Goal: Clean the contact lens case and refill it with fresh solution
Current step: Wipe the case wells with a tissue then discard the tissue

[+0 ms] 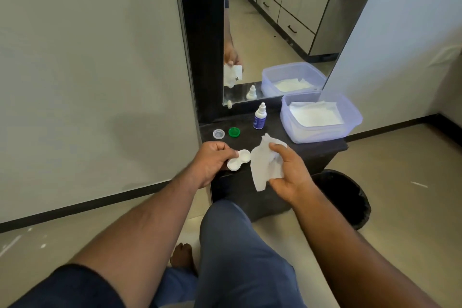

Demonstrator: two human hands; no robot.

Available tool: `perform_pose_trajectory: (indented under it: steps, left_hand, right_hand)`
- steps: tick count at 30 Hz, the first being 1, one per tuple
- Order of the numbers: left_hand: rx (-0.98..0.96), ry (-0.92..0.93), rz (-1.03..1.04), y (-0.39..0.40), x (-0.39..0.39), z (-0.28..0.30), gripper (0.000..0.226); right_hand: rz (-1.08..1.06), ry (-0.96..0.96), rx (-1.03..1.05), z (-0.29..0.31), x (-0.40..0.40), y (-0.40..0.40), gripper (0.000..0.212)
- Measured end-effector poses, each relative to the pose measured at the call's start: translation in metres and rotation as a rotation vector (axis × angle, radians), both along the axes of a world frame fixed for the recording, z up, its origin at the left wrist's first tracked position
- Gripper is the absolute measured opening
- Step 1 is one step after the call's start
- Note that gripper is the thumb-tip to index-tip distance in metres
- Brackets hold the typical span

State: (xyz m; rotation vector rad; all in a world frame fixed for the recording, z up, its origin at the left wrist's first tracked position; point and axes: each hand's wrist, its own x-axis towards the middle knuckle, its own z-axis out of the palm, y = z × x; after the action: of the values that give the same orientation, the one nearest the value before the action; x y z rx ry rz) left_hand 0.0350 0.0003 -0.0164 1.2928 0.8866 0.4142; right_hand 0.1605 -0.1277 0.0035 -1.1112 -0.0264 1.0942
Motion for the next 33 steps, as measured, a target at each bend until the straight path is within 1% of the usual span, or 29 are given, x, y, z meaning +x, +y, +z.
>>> perform_pose_trajectory:
  steps: [2,4,6,7,8,11,13,16,19,21,23,26,27,28,31,32,33]
  left_hand:
    - [-0.015,-0.003,0.016,0.0,0.001,0.0,0.02]
    - [-0.023,-0.008,0.037,-0.001,0.003,0.002,0.015]
    - [-0.03,-0.003,0.049,-0.001,0.005,0.004,0.013]
    - [-0.036,0.003,0.052,-0.001,0.006,0.004,0.012]
    - [-0.045,0.008,0.053,0.0,0.007,0.005,0.013]
    - [-0.078,0.001,0.058,0.001,0.008,0.006,0.021]
    - [-0.092,-0.003,0.046,0.001,0.008,0.007,0.021]
    - [-0.091,0.011,0.033,0.003,0.007,0.008,0.018]
    - [-0.085,0.026,0.014,0.005,0.007,0.007,0.013]
    - [-0.067,0.056,0.003,0.005,0.009,0.007,0.014]
    - [-0.054,0.073,0.0,0.005,0.01,0.007,0.021]
    - [-0.074,0.073,0.007,0.004,0.01,0.009,0.02]
    - [-0.077,0.08,0.006,0.005,0.009,0.009,0.018]
    - [-0.076,0.084,0.007,0.005,0.008,0.009,0.015]
    - [-0.067,0.074,0.03,0.005,0.006,0.009,0.013]
    - [-0.072,0.074,0.038,0.005,0.006,0.008,0.014]
    - [-0.079,0.075,0.041,0.005,0.006,0.008,0.015]
  right_hand:
    - [-0.033,-0.22,-0.067,-0.005,-0.004,0.003,0.019]
    - [-0.052,-0.493,-0.168,-0.01,-0.008,0.007,0.017]
    - [-0.022,-0.806,-0.274,-0.014,-0.012,0.01,0.021]
    - [0.021,-0.953,-0.294,-0.017,-0.016,0.012,0.024]
    - [0.068,-1.086,-0.277,-0.018,-0.02,0.013,0.024]
    - [0.181,-1.463,-0.118,-0.026,-0.028,0.016,0.015]
    - [0.312,-1.633,-0.082,-0.028,-0.026,0.015,0.017]
    - [0.481,-1.853,-0.127,-0.024,-0.016,0.014,0.025]
    - [0.554,-2.177,-0.192,-0.023,-0.006,0.012,0.027]
    - [0.573,-2.326,-0.238,-0.022,-0.002,0.012,0.03]
    - [0.569,-2.369,-0.272,-0.022,-0.006,0.011,0.033]
    - [0.535,-2.298,-0.394,-0.02,-0.027,0.009,0.028]
    - [0.546,-2.222,-0.435,-0.019,-0.035,0.01,0.026]
    - [0.557,-2.095,-0.444,-0.019,-0.042,0.011,0.026]
    - [0.523,-1.614,-0.359,-0.018,-0.044,0.018,0.028]
    - [0.528,-1.508,-0.343,-0.018,-0.04,0.018,0.029]
    - [0.546,-1.465,-0.345,-0.017,-0.037,0.017,0.03]
